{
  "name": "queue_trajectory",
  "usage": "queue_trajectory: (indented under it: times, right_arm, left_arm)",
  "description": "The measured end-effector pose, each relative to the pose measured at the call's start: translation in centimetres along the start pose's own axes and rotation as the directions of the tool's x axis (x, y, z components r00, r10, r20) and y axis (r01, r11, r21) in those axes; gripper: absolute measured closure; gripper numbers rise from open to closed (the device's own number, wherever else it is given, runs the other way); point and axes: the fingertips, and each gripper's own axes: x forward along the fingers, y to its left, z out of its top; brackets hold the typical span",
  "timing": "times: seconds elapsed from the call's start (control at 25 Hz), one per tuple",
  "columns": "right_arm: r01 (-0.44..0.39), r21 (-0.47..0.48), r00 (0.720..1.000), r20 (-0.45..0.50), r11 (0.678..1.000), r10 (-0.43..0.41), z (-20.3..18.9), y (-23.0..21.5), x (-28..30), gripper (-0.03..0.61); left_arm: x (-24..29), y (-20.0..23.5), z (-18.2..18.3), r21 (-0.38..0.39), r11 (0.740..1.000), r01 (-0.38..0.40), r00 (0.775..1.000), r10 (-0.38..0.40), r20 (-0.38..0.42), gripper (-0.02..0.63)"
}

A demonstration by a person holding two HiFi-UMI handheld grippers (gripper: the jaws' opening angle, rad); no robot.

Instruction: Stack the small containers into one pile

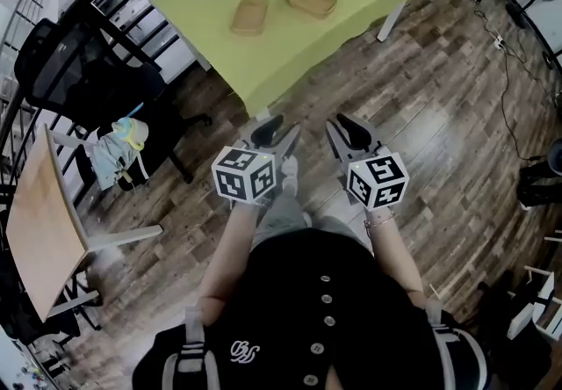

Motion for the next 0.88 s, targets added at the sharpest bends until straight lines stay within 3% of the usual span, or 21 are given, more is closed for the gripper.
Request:
queue_trajectory:
  times: [0.48, 0.88]
  right_arm:
    - [0.114, 0.016, 0.993, 0.009, 0.993, -0.114, 4.7, -7.4, 8.0, 0.479]
    - [0.128, 0.032, 0.991, 0.036, 0.991, -0.130, 8.0, -9.8, 16.7, 0.482]
  left_arm:
    - [7.6, 7.2, 8.0, 0.060, 0.998, 0.005, 1.000, -0.006, 0.015, 0.423]
    - [11.7, 14.8, 13.6, 0.067, 0.998, 0.014, 1.000, -0.015, 0.022, 0.423]
